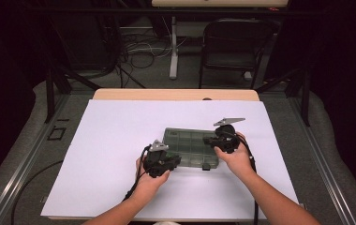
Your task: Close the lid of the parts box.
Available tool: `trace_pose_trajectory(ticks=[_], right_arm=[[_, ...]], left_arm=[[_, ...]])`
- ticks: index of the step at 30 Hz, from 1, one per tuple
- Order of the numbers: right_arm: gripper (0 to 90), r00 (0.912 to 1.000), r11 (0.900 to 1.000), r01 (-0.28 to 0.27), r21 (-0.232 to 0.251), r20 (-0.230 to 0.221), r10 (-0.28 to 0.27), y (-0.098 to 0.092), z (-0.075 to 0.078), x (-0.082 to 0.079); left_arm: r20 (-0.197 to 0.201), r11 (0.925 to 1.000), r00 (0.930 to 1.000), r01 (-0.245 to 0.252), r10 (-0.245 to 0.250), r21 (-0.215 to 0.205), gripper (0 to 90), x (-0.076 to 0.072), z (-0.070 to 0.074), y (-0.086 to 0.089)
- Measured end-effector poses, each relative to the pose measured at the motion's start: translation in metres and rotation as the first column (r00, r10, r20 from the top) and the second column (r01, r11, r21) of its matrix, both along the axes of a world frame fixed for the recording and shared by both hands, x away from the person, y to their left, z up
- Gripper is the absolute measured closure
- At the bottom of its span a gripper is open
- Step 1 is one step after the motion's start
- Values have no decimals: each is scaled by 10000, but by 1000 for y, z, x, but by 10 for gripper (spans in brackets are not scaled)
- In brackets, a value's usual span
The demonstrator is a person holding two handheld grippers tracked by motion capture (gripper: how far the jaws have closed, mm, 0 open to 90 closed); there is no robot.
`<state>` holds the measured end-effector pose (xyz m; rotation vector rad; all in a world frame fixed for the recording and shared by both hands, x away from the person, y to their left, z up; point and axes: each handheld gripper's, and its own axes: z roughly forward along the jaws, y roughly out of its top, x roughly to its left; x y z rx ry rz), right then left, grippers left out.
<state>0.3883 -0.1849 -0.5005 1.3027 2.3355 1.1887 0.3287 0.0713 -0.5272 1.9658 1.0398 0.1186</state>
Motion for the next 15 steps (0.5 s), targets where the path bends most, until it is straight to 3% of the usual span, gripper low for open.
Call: trace_pose_trajectory(ticks=[15], right_arm=[[900,9999,10000,12,-71,-157,-13,0,-8,1]], left_arm=[[-287,10000,9996,43,-42,60,818,-7,-10,2]])
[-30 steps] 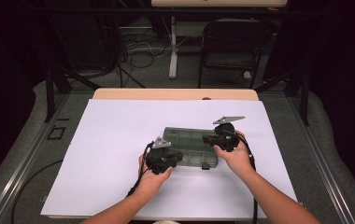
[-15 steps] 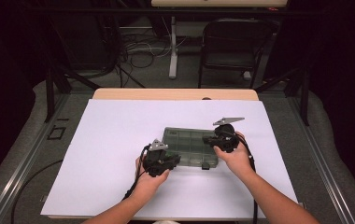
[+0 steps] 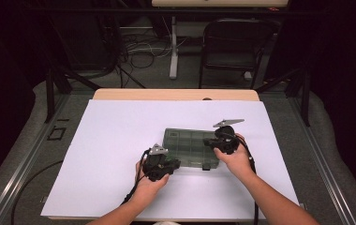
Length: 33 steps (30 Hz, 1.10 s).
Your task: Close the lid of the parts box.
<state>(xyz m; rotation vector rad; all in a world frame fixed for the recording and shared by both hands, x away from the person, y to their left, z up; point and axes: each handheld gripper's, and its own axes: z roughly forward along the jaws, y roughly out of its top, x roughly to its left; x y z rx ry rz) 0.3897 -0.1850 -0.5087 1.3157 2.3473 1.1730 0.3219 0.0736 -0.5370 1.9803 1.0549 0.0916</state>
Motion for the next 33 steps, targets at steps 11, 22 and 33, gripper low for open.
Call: trace_pose_trajectory(ticks=[11,22,33], right_arm=[[900,9999,9998,-33,-186,-129,30,1,-5,-1],[900,10000,9999,-15,-136,-71,14,1,-8,-2],[900,10000,9999,55,-112,4,-55,0,-11,-3]], left_arm=[[28,9998,10000,63,-63,-191,815,-6,2,4],[166,9991,9994,-305,309,-279,814,4,9,13],[377,9980,9973,-634,636,-55,813,13,14,21]])
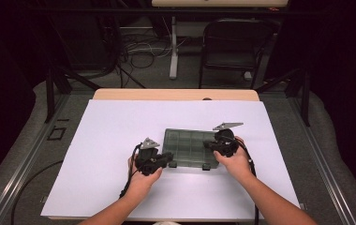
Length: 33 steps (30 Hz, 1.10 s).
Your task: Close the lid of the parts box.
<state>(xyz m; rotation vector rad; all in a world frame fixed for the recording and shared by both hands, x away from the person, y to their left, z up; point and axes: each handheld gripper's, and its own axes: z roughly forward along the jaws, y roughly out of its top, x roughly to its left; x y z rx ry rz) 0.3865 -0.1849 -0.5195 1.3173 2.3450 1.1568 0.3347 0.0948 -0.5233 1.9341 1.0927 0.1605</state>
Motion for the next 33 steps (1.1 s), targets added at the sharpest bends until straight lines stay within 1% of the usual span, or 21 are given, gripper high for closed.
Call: trace_pose_trajectory(ticks=[4,7,8,9,10,16,20,25,28,29,32,33], right_arm=[[900,10000,10000,-2,11,44,2,0,0,0],[900,10000,10000,-14,54,25,14,-1,0,0],[900,9999,9999,-20,155,116,18,-1,-1,0],[900,10000,10000,19,45,72,-20,-1,-1,-1],[900,9999,10000,20,72,121,-21,-1,-1,0],[900,10000,10000,14,91,28,-14,-1,-1,-1],[900,10000,10000,24,91,44,-25,-1,-1,-1],[900,10000,9999,37,102,50,-37,-1,-1,-1],[900,10000,9999,42,112,66,-42,-1,-1,-1],[900,10000,9999,41,108,71,-42,-1,-1,-1],[900,10000,9999,51,125,58,-52,-1,-1,-1],[900,9999,9999,41,131,96,-43,-1,-2,-1]], left_arm=[[150,9998,9998,-135,133,142,813,3,0,3],[135,9996,9997,-211,208,189,813,5,0,5],[108,9995,9996,-253,251,179,813,5,0,6],[88,9994,9996,-275,273,196,813,6,0,7],[111,9994,9995,-288,285,207,813,6,0,8],[167,9989,9991,-403,400,222,813,8,1,12],[166,9981,9982,-575,572,233,813,10,1,16],[120,9962,9966,-823,820,292,819,12,-2,21],[107,9962,9968,-792,788,365,832,12,-4,23],[134,9958,9964,-844,840,344,835,12,-4,23],[140,9951,9962,-861,855,477,848,13,-5,25],[99,9946,9955,-941,938,445,849,13,-6,26]])
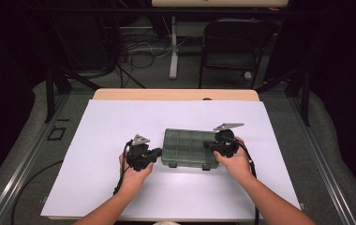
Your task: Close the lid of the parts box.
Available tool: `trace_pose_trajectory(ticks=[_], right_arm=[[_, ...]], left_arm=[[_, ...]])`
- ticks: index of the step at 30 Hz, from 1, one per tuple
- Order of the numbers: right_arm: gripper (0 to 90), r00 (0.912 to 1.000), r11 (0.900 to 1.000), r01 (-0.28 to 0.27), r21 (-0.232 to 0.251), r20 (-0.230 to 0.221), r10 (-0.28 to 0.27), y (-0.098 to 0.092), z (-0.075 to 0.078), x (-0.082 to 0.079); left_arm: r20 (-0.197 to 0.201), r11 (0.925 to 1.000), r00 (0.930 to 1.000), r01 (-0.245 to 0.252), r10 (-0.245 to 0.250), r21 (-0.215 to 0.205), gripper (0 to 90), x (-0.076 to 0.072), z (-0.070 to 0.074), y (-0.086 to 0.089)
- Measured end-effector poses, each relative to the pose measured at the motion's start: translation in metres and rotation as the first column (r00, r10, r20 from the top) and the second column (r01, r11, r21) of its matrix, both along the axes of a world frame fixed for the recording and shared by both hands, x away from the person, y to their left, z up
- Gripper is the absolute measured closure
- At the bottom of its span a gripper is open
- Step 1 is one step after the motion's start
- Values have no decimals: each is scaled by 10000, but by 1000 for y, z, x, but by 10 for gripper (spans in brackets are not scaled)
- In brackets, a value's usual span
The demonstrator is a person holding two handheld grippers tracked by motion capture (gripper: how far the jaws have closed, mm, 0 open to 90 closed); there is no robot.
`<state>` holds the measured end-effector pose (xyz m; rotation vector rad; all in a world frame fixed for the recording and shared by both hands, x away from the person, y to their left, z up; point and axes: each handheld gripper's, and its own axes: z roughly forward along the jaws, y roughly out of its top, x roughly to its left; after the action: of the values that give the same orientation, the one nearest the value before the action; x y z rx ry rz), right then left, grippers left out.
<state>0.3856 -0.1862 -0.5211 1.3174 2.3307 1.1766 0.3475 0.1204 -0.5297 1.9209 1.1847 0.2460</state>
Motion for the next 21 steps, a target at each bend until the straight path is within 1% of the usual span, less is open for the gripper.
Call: trace_pose_trajectory(ticks=[1,3,6,8,11,15,18,21], right_arm=[[900,10000,9999,-5,116,44,5,0,-1,0],[900,10000,10000,6,-1,4,-6,0,0,0],[900,10000,10000,10,3,-4,-10,0,0,0],[900,10000,10000,10,3,-3,-10,0,0,0],[900,10000,10000,15,-12,-31,-15,0,0,0],[900,10000,10000,16,62,-19,-16,0,0,1],[900,10000,9999,45,97,-86,-44,-1,0,1],[900,9999,9999,81,75,-60,-80,-1,0,1]], left_arm=[[-33,10000,10000,15,-15,45,850,0,-1,1],[-104,10000,9999,-15,16,93,853,0,-4,2],[-209,9999,9998,68,-65,112,857,-2,-8,1],[-213,9997,9998,60,-55,221,874,-3,-9,0],[-254,9999,9996,79,-75,142,880,-3,-9,0],[-234,9998,9997,80,-75,207,890,-5,-10,-1],[-282,9999,9995,117,-114,106,893,-6,-10,-1],[-293,9999,9995,130,-129,64,894,-8,-10,-2]])
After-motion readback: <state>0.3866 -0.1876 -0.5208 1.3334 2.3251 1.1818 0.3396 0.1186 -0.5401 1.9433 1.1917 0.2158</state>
